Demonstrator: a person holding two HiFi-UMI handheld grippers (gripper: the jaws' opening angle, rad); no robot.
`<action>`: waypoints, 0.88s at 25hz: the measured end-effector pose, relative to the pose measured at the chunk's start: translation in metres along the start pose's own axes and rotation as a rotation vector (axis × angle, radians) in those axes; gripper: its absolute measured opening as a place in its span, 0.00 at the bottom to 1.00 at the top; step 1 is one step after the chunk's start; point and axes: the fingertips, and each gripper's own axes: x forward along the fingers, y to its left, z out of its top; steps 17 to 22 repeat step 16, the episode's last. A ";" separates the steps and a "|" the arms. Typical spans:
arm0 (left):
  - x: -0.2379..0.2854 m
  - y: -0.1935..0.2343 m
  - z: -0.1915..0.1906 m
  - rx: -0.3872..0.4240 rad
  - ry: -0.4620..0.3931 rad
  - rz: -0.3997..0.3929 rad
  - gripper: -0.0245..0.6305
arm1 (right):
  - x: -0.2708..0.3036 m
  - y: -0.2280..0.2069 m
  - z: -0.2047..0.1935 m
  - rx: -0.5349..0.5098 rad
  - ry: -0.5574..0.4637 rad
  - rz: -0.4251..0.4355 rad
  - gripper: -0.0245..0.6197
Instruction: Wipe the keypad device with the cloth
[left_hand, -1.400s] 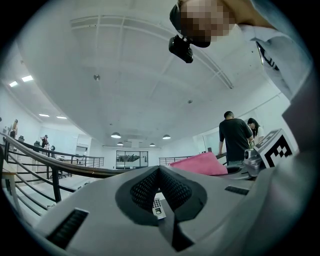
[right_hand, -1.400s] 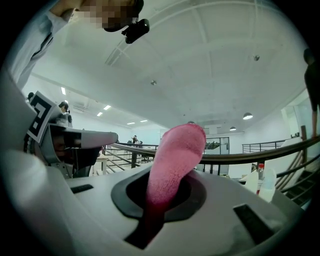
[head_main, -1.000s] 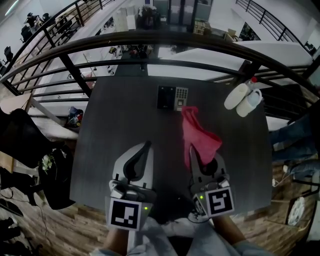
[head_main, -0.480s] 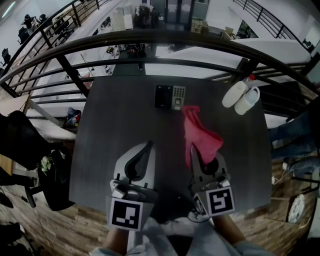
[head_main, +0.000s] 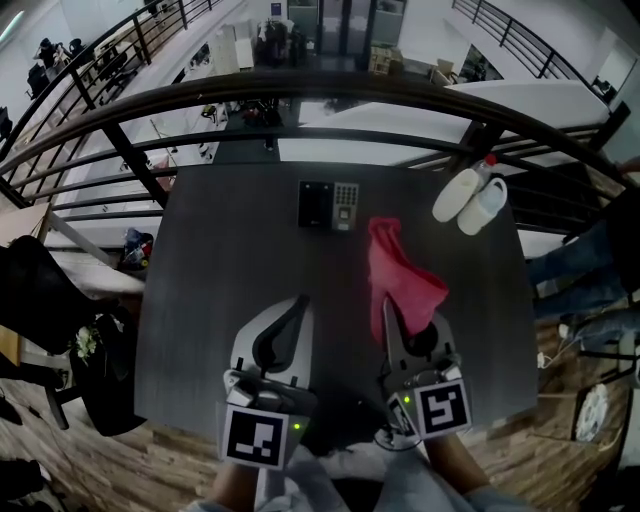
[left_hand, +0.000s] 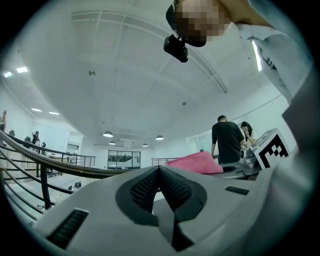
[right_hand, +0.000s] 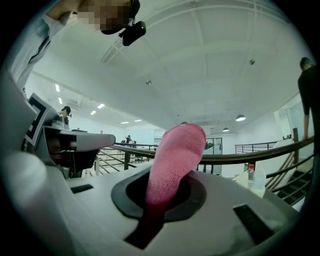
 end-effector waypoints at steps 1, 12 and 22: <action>0.000 0.000 -0.001 -0.004 0.003 -0.003 0.04 | -0.001 -0.001 -0.001 0.000 0.001 -0.006 0.08; 0.005 0.001 -0.011 -0.012 0.024 -0.017 0.04 | 0.001 -0.004 -0.016 0.002 0.026 -0.022 0.08; 0.002 -0.011 -0.005 -0.010 0.010 -0.045 0.04 | -0.013 -0.005 -0.012 0.020 0.030 -0.041 0.08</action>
